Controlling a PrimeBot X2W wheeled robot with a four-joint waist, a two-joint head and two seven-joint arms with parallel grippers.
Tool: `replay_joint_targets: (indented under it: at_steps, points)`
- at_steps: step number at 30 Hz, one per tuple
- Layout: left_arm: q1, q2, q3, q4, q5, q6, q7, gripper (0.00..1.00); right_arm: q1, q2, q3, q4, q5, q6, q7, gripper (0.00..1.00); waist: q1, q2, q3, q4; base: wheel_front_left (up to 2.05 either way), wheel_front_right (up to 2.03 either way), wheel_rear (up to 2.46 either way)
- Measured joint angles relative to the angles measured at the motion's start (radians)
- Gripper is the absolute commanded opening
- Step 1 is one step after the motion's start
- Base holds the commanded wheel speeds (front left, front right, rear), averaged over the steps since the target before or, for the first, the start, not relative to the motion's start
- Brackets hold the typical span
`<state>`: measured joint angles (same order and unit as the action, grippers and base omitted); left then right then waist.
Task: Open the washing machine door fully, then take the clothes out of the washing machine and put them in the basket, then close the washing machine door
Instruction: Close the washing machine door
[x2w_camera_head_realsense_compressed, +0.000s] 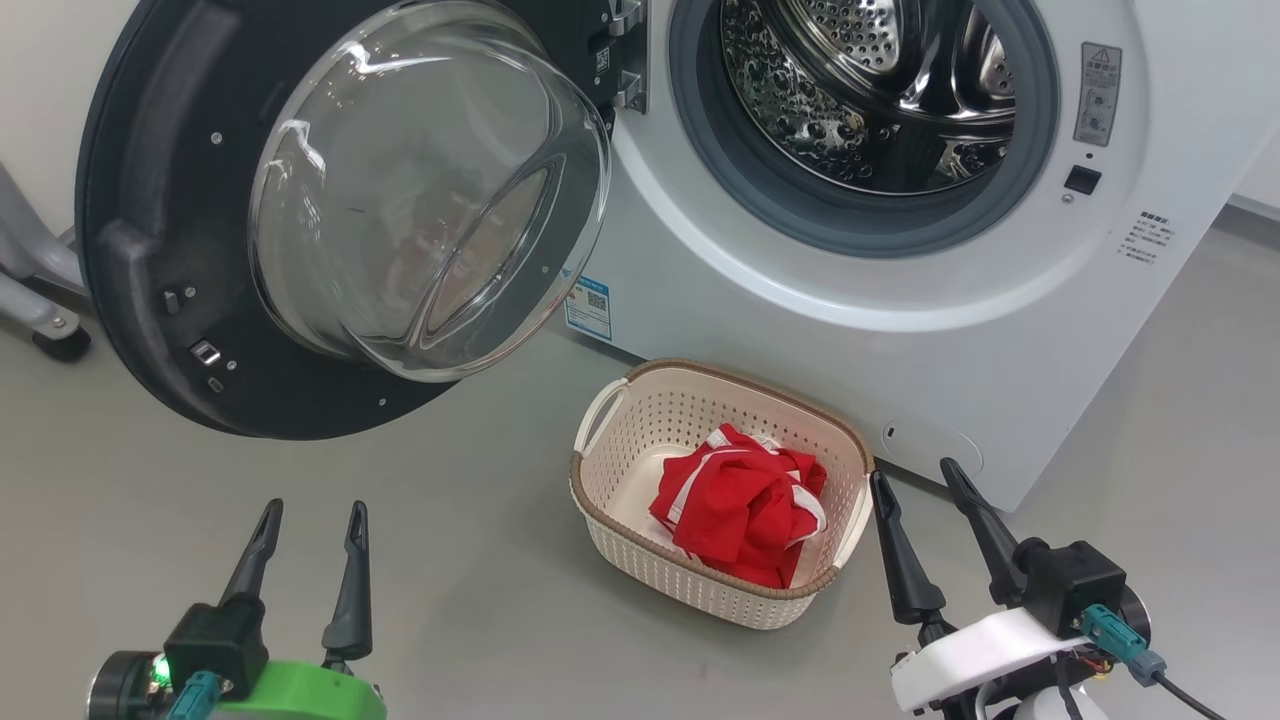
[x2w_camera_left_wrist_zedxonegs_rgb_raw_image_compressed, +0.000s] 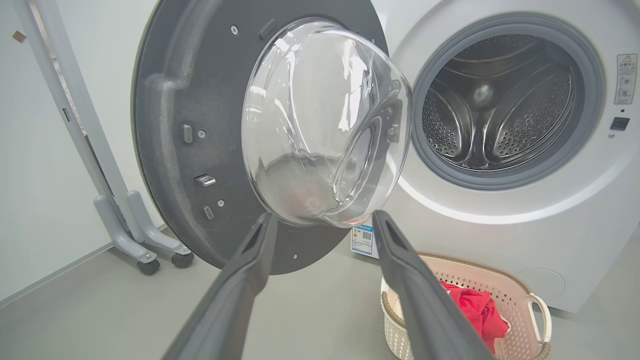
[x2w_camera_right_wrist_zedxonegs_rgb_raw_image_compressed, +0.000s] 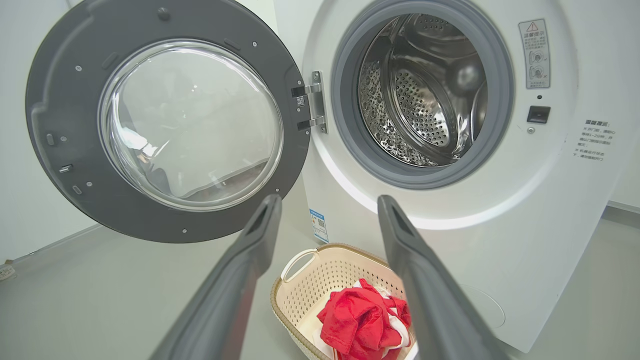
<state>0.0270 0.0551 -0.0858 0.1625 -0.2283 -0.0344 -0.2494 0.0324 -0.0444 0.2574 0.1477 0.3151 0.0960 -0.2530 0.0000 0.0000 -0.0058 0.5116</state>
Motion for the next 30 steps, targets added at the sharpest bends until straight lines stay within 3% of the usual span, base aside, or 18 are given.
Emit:
replay_joint_targets:
  at_steps: [23, 24, 25, 26, 30]
  points:
    - [0.014, 0.000, 0.000, -0.005, 0.000, 0.000, 0.000, 1.00, 0.000, 0.000, 0.002, 0.005, 0.001, 0.000, 0.000, 1.00, 0.0000, 0.0000, -0.004, -0.008, 0.00, 0.00, 0.00]
    - [0.015, 0.000, 0.001, -0.006, 0.000, 0.000, 0.000, 0.95, 0.000, 0.000, 0.004, 0.005, 0.001, 0.000, 0.000, 1.00, 0.0000, 0.0000, -0.003, -0.008, 0.00, 0.00, 0.00]
    - [0.015, 0.000, 0.001, -0.007, -0.001, 0.000, 0.000, 0.39, 0.000, 0.000, 0.005, 0.005, 0.001, 0.000, 0.000, 1.00, 0.0000, 0.0000, -0.001, -0.009, 0.00, 0.00, 0.00]
    - [0.015, 0.000, 0.002, -0.008, -0.002, 0.000, 0.000, 0.00, 0.000, 0.000, 0.007, 0.005, 0.001, 0.000, 0.000, 1.00, 0.0000, 0.0000, 0.001, -0.009, 0.00, 0.00, 0.00]
    - [0.016, -0.001, 0.014, -0.018, -0.008, -0.001, 0.000, 0.00, -0.004, 0.000, 0.017, 0.004, 0.001, 0.000, 0.000, 1.00, 0.0000, 0.0000, 0.014, -0.013, 0.00, 0.00, 0.00]
